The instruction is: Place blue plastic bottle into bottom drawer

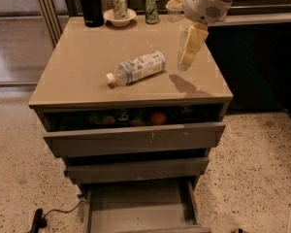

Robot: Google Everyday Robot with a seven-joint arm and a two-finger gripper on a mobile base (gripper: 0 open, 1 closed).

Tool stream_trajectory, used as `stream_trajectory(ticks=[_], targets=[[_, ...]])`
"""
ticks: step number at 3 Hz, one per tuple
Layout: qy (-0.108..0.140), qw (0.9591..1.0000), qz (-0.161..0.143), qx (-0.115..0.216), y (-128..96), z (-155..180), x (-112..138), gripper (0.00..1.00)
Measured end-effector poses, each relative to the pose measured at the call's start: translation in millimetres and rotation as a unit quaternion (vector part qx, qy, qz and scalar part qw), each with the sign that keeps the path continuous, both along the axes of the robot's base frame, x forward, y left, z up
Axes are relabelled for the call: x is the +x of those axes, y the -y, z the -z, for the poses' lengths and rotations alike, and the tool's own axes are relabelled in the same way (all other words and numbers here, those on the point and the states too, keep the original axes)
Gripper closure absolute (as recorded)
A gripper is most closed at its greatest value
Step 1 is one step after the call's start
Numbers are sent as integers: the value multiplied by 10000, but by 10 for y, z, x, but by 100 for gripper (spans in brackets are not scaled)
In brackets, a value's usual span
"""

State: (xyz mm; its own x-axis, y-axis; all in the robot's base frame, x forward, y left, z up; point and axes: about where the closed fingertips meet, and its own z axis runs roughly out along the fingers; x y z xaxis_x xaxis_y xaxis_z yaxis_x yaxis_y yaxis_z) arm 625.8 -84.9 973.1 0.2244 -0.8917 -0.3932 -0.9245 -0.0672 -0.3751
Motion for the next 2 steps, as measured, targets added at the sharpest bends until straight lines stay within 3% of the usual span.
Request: stream_trajectory(ticks=[1, 2], targets=[[87, 9999, -88, -45, -29, 41, 64, 0], [303, 9987, -394, -83, -218, 102, 210, 0]])
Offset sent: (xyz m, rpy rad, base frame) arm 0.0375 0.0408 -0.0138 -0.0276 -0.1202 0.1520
